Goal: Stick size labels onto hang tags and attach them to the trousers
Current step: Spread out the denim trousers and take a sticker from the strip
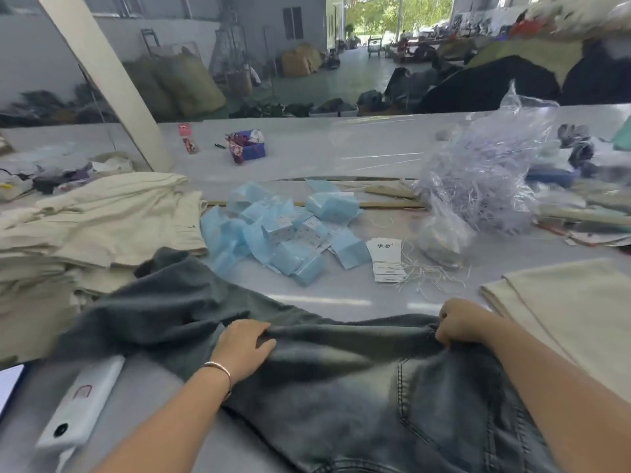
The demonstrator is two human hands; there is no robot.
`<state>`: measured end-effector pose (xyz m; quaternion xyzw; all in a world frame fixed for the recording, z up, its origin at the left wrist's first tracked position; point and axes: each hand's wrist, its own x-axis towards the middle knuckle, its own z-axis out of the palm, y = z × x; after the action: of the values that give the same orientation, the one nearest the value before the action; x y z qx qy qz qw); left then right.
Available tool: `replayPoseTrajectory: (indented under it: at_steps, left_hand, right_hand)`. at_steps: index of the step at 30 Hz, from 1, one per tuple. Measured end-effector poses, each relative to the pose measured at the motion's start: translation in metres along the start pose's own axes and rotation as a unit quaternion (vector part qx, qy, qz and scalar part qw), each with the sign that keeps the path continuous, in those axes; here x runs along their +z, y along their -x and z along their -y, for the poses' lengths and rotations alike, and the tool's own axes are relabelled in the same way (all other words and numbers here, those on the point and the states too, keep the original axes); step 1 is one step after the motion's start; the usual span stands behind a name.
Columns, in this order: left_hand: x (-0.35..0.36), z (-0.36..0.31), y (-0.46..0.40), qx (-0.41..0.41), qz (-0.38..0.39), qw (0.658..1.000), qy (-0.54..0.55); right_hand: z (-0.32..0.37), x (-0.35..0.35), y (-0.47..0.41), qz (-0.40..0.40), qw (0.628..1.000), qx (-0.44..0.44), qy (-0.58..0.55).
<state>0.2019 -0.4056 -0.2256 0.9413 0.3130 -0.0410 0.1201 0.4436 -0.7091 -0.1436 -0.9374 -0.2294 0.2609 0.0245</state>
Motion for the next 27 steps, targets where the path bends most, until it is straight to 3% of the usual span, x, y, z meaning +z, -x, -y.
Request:
replayPoseTrajectory:
  at_steps: [2, 4, 6, 8, 10, 13, 14, 17, 18, 19, 21, 23, 25, 27]
  left_hand:
    - [-0.001, 0.006, 0.011, -0.029, -0.086, 0.995, -0.047]
    - [-0.005, 0.019, 0.021, -0.112, -0.134, 0.983, -0.060]
    - [-0.004, 0.035, 0.028, -0.276, -0.115, 0.954, 0.001]
    - [0.004, 0.046, 0.034, -0.379, -0.033, 0.918, 0.109]
    - [0.009, 0.044, 0.039, -0.397, 0.018, 0.898, 0.188]
    - [0.008, 0.023, 0.043, -0.389, -0.018, 0.849, 0.358]
    - [0.009, 0.016, 0.045, -0.382, -0.030, 0.813, 0.438]
    - [0.011, -0.004, 0.053, -0.367, -0.005, 0.601, 0.709]
    - [0.009, -0.010, 0.056, -0.354, 0.026, 0.550, 0.756]
    - [0.005, -0.014, 0.059, -0.343, 0.058, 0.519, 0.781]
    - [-0.006, -0.020, 0.062, -0.312, 0.107, 0.504, 0.798]
    - [-0.024, -0.023, 0.060, -0.272, 0.109, 0.510, 0.809]
    - [-0.052, -0.025, 0.057, -0.224, 0.058, 0.549, 0.803]
    - [-0.091, -0.030, 0.057, -0.154, -0.007, 0.590, 0.792]
  right_hand:
    - [-0.013, 0.004, -0.003, 0.029, 0.999, 0.019, 0.034]
    - [-0.015, 0.009, -0.004, 0.052, 0.997, 0.021, 0.059]
    - [-0.010, 0.020, -0.007, 0.059, 0.997, -0.002, 0.044]
    - [0.004, 0.035, -0.011, 0.053, 0.998, -0.026, 0.034]
    - [0.022, 0.051, -0.016, 0.030, 0.996, -0.052, 0.058]
    - [0.053, 0.068, -0.024, -0.008, 0.994, -0.088, 0.060]
    - [0.064, 0.071, -0.026, -0.012, 0.995, -0.093, 0.044]
    - [0.087, 0.073, -0.033, 0.011, 0.995, -0.097, -0.023]
    - [0.092, 0.072, -0.035, 0.020, 0.994, -0.099, -0.042]
    - [0.096, 0.070, -0.037, 0.030, 0.993, -0.097, -0.065]
    - [0.102, 0.063, -0.040, 0.065, 0.987, -0.082, -0.123]
    - [0.103, 0.050, -0.045, 0.109, 0.975, -0.079, -0.175]
    - [0.098, 0.032, -0.044, 0.155, 0.952, -0.095, -0.244]
    - [0.086, 0.009, -0.040, 0.221, 0.886, -0.147, -0.380]
